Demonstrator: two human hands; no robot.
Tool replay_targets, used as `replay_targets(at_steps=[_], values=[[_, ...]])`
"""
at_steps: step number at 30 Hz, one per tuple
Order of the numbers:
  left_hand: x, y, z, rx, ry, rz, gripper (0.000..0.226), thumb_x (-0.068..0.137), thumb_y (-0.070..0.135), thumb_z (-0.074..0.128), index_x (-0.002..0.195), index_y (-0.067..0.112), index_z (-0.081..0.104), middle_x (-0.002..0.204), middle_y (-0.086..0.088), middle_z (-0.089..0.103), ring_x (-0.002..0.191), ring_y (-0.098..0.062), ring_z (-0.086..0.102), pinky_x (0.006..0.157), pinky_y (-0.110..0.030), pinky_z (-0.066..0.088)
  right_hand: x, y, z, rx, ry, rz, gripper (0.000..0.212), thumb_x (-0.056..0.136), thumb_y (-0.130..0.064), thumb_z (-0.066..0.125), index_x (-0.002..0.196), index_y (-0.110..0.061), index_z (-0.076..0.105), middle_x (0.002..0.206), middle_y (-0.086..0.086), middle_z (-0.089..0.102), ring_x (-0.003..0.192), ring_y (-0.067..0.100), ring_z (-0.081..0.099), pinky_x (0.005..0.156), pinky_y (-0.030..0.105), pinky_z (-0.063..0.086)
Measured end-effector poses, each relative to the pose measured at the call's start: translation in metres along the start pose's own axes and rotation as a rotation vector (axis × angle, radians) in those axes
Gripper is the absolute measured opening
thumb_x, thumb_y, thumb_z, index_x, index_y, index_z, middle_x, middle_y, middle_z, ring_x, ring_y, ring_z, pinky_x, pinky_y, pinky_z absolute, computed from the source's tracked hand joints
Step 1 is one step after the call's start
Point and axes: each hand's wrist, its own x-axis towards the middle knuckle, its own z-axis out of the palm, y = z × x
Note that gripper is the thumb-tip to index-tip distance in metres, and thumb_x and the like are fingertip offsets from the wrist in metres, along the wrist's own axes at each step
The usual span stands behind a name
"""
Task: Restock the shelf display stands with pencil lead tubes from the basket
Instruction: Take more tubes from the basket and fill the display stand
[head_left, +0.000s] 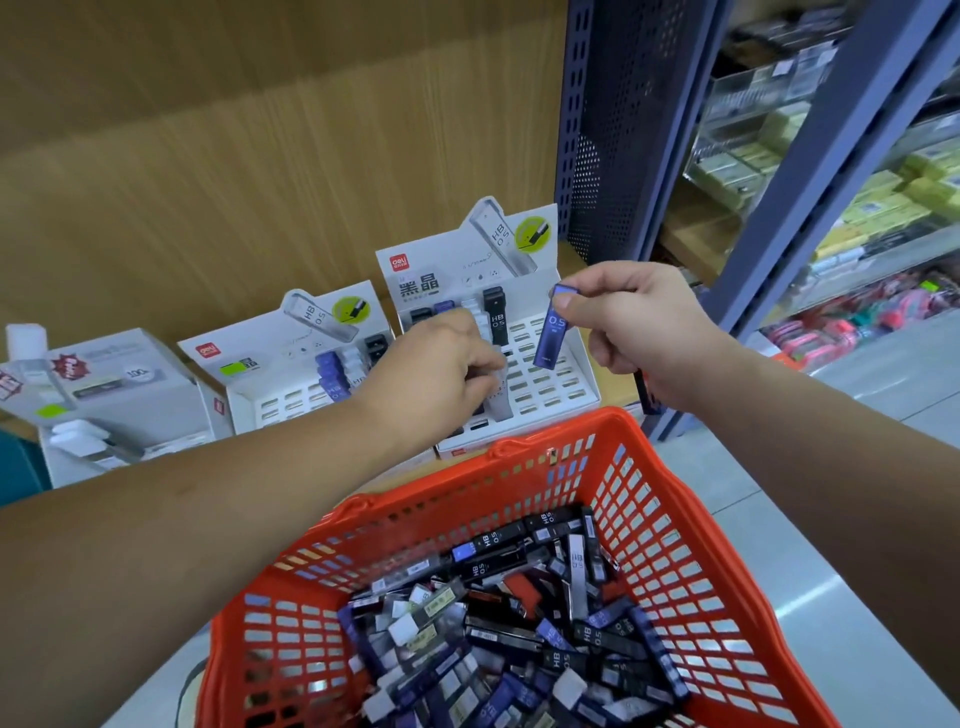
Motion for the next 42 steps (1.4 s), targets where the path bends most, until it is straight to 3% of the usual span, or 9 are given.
replay_targets(at_steps=[8,13,17,21,25,29,35,38,42], values=[[0.003,0.000,0.012,0.026,-0.109,0.027,0.020,0.097,0.013,0.067,0.113,0.011,0.080,0.098,-0.008,0.058,0.089,-0.032,0.062,0.081,-0.040,0.052,0.001,-0.034,0.030,0.088,-0.002,-0.093,0.005,0.090,-0.012,0.077,0.089,-0.015,0.074,0.074,0.006,0.068,0.046,0.020,0.043,0.045,0.020,0.030],[-0.010,-0.006,-0.019,0.062,-0.014,0.011,0.016,0.090,0.016,0.072,0.104,0.014,0.079,0.091,-0.002,0.055,0.082,-0.024,0.057,0.074,-0.036,0.048,-0.002,-0.043,0.048,0.034,-0.019,-0.169,0.004,0.091,-0.011,0.078,0.094,-0.011,0.076,0.053,-0.009,0.053,0.046,0.016,0.042,0.044,0.020,0.036],[-0.044,-0.036,-0.059,0.083,-0.014,-0.197,0.009,0.085,0.016,0.071,0.080,0.022,0.077,0.075,0.007,0.066,0.071,-0.013,0.062,0.068,-0.033,0.053,-0.007,-0.053,0.088,-0.064,-0.163,-0.210,0.009,0.089,-0.004,0.078,0.096,-0.004,0.073,0.057,-0.003,0.048,0.041,0.008,0.041,0.042,0.022,0.040],[-0.089,-0.072,-0.078,0.100,-0.086,-0.415,0.007,0.087,0.021,0.073,0.081,0.023,0.077,0.073,0.009,0.070,0.065,0.001,0.062,0.059,-0.017,0.046,-0.009,-0.049,0.142,-0.311,-0.339,-0.240,0.011,0.086,-0.003,0.079,0.086,-0.010,0.071,0.051,-0.011,0.050,0.042,0.006,0.046,0.045,0.026,0.049],[-0.119,-0.098,-0.068,0.025,-0.144,-0.510,0.011,0.090,0.023,0.076,0.099,0.018,0.078,0.091,0.013,0.066,0.089,-0.013,0.066,0.082,-0.030,0.054,0.001,-0.032,0.175,-0.504,-0.394,-0.234,0.014,0.078,-0.004,0.087,0.081,-0.013,0.077,0.061,-0.011,0.061,0.049,0.001,0.054,0.054,0.021,0.048],[-0.133,-0.117,-0.047,-0.054,-0.139,-0.515,0.027,0.091,0.025,0.076,0.116,0.015,0.073,0.122,0.001,0.066,0.113,-0.018,0.064,0.100,-0.037,0.052,0.011,-0.019,0.188,-0.621,-0.350,-0.234,0.014,0.080,-0.006,0.086,0.088,-0.016,0.078,0.066,-0.007,0.066,0.057,0.007,0.059,0.065,0.027,0.053],[-0.134,-0.127,-0.029,-0.007,-0.106,-0.453,0.028,0.091,0.026,0.072,0.116,0.014,0.075,0.129,-0.004,0.066,0.122,-0.021,0.061,0.102,-0.037,0.050,0.021,-0.009,0.201,-0.739,-0.256,-0.227,0.013,0.081,-0.018,0.087,0.086,-0.025,0.077,0.065,-0.014,0.064,0.061,0.007,0.060,0.072,0.042,0.063],[-0.138,-0.132,-0.029,-0.027,-0.087,-0.457,0.027,0.089,0.027,0.073,0.114,0.016,0.075,0.128,-0.001,0.066,0.122,-0.019,0.061,0.101,-0.039,0.051,0.021,-0.011,0.210,-0.824,-0.271,-0.218,0.012,0.082,-0.021,0.086,0.084,-0.027,0.076,0.065,-0.015,0.063,0.061,0.005,0.060,0.073,0.042,0.063],[-0.140,-0.130,-0.028,-0.030,-0.079,-0.449,0.023,0.089,0.026,0.072,0.110,0.016,0.075,0.125,0.001,0.066,0.118,-0.019,0.062,0.098,-0.039,0.052,0.019,-0.014,0.220,-0.918,-0.275,-0.229,0.012,0.083,-0.025,0.084,0.084,-0.029,0.073,0.078,-0.010,0.068,0.074,0.016,0.066,0.075,0.042,0.062]])
